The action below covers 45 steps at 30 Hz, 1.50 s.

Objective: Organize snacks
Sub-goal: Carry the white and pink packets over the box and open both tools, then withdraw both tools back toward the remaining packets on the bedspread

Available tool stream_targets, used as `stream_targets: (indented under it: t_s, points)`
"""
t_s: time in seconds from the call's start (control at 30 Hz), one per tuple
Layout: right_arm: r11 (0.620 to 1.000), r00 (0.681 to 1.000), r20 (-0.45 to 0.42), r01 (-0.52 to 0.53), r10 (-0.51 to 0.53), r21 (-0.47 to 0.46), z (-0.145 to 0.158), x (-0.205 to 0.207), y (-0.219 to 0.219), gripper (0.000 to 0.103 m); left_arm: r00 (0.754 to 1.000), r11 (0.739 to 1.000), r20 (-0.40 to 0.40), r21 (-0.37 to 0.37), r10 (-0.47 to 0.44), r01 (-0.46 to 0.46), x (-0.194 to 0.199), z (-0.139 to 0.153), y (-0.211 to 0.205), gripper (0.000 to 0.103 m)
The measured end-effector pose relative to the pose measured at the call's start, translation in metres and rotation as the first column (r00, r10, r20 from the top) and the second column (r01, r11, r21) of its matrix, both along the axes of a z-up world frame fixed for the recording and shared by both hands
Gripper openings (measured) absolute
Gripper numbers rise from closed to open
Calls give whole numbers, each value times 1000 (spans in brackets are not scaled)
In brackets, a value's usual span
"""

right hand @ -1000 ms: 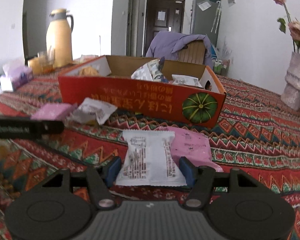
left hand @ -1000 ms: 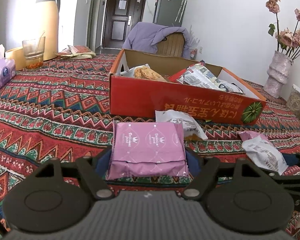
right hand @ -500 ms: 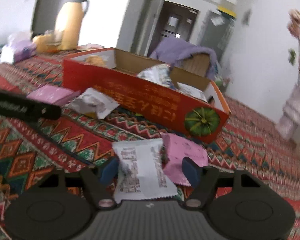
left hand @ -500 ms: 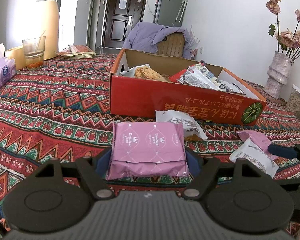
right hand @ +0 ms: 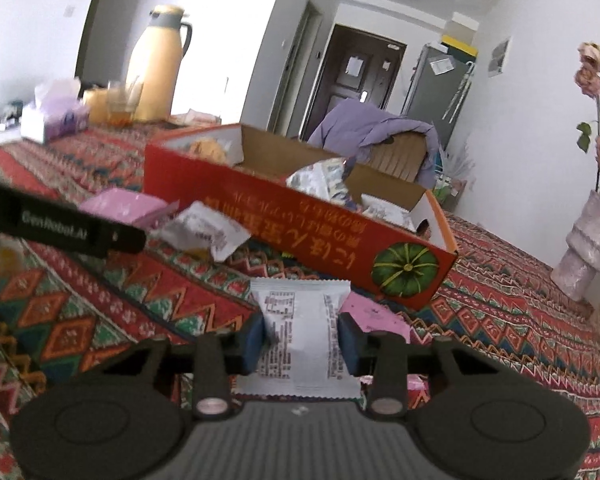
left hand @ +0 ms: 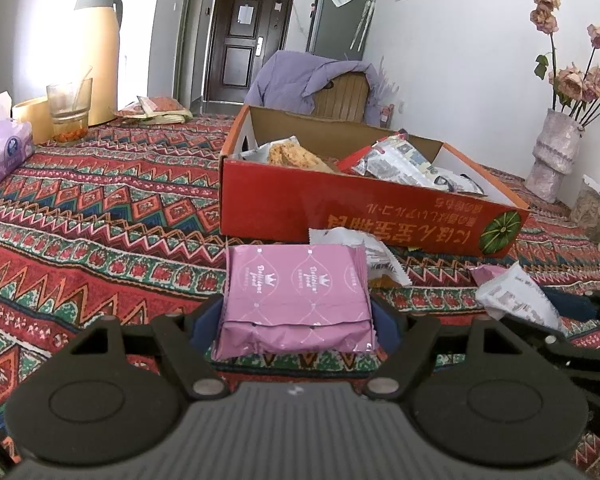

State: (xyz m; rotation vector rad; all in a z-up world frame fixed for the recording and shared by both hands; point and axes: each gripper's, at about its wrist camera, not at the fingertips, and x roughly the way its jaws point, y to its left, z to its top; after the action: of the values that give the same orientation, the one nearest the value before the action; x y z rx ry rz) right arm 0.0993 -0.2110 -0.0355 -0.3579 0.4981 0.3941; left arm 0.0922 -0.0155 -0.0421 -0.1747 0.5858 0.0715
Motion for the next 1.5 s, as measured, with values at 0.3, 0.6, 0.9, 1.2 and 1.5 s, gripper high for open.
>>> stream_targets:
  t_s: [0.3, 0.6, 0.9, 1.2, 1.5]
  points:
    - [990, 999, 41, 27, -33, 135, 26, 4, -15, 39, 998, 1000, 61, -9, -25, 26, -7, 32, -10, 77]
    - [952, 995, 40, 78, -94, 297, 58, 54, -29, 39, 990, 1000, 138, -7, 1, 0, 36, 82, -12, 77]
    - [913, 987, -57, 162, -151, 374, 64, 142, -29, 39, 994, 997, 107, 60, 37, -44, 109, 89, -17, 77]
    - [913, 976, -111, 214, -186, 348, 44, 180, -21, 65, 995, 994, 53, 73, 82, -86, 153, 71, -4, 94]
    - [895, 979, -82, 202, -185, 398, 43, 153, -37, 103, 991, 996, 103, 18, 85, -87, 132, 75, 16, 103]
